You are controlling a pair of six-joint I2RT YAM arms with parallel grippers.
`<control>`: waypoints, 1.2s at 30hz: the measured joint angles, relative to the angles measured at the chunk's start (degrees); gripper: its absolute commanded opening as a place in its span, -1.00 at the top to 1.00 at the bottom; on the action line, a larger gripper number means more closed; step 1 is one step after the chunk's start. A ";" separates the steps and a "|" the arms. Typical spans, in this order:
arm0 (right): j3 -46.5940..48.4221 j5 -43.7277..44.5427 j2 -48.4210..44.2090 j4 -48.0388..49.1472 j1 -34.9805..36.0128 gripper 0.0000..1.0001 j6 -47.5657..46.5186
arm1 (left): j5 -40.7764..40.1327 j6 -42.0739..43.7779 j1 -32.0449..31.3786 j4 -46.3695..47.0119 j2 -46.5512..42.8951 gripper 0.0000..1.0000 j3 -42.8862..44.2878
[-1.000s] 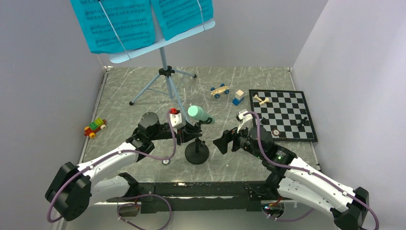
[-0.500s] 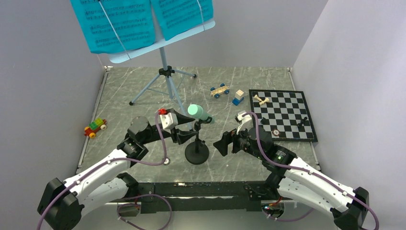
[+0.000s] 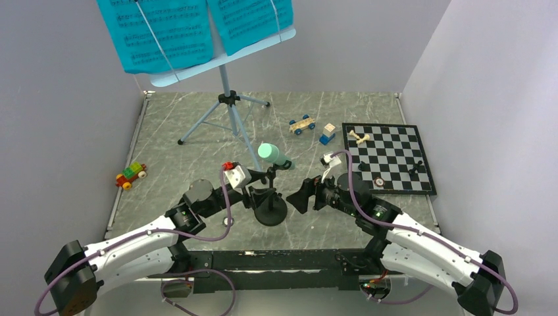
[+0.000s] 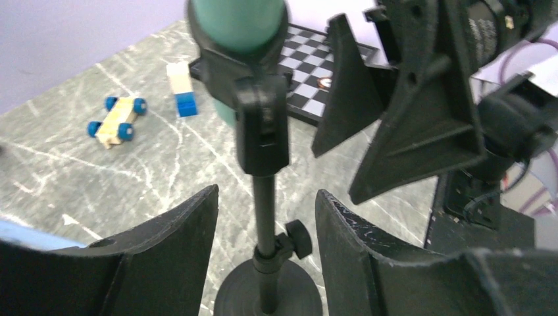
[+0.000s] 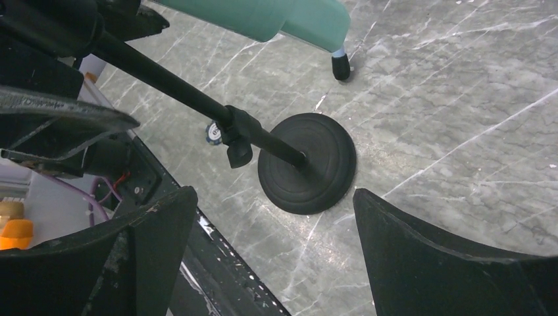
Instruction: Pack up the instrument practice props
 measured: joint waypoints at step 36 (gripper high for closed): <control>-2.75 -5.03 13.05 16.85 0.02 -0.30 3.82 | -10.58 -0.15 -5.31 5.97 4.94 1.00 -0.22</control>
